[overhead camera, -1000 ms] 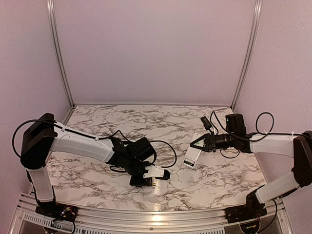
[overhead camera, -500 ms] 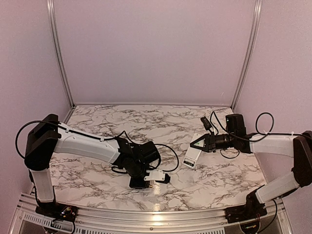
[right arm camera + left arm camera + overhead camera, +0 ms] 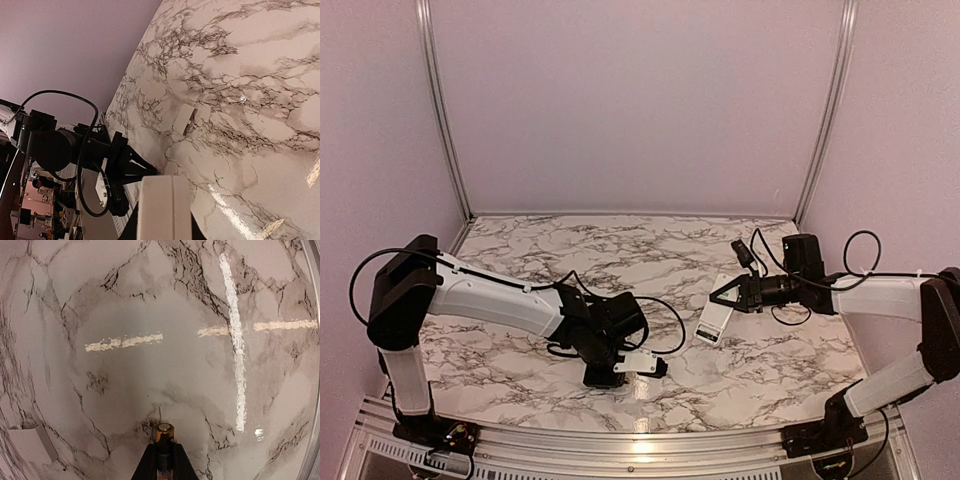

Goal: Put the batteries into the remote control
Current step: Pick up the battery from the center of the board, then place the battery in the battery compartment.

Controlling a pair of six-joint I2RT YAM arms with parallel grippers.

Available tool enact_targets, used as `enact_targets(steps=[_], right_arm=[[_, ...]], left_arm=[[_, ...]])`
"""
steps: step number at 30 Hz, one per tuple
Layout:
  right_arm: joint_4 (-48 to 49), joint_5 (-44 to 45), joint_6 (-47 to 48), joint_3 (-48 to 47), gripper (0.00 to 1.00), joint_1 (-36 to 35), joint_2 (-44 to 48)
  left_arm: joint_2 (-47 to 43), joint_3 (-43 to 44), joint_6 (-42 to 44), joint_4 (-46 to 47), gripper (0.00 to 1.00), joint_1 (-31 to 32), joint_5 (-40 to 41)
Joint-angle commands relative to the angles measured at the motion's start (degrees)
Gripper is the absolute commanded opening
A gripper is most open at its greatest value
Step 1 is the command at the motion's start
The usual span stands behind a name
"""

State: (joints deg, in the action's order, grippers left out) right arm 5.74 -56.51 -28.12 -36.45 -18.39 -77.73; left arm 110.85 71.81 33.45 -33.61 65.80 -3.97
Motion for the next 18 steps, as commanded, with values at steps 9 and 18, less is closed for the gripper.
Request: enact_targets(steps=[9, 18], right_arm=[[4.1, -2.0, -2.0, 0.2, 0.0, -1.6, -0.8], [11.7, -0.7, -7.8, -0.2, 0.0, -9.9, -3.4]], left_arm=[[-16.4, -9.0, 3.4, 14.2, 0.0, 6.0, 0.0], [-23.6, -11.3, 5.1, 19.4, 0.0, 11.1, 7.6]])
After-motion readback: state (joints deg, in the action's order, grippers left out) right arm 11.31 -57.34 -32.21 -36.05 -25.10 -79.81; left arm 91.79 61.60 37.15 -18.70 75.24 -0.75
